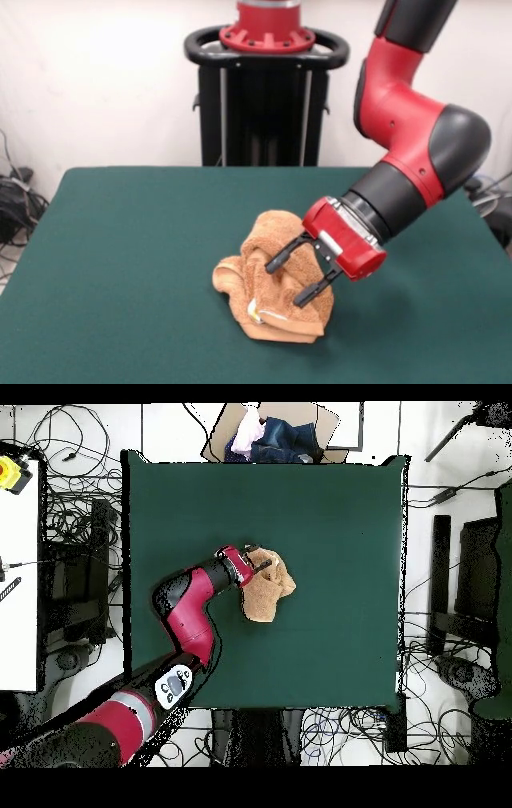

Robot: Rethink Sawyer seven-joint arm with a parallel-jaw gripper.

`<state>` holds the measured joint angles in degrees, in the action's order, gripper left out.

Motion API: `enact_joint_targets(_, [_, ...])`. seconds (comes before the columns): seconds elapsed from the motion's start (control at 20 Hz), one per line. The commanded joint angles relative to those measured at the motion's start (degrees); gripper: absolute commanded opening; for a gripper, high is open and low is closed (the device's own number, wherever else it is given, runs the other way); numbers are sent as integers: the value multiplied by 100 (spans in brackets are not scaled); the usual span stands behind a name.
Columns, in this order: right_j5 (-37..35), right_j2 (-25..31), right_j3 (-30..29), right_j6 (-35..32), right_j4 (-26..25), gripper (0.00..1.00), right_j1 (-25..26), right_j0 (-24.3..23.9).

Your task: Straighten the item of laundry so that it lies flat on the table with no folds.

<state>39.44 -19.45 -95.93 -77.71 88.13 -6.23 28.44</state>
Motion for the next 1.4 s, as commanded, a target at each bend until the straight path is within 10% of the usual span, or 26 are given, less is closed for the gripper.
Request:
enact_joint_targets(0.05, [-271,908,394,687,-140,100,153,-184])
enact_joint_targets(0.9, [-2030,564,251,-510,-2610,100,-14,-718])
enact_joint_targets(1.4, [-2935,-288,-144,-411,-2018,100,-159,31])
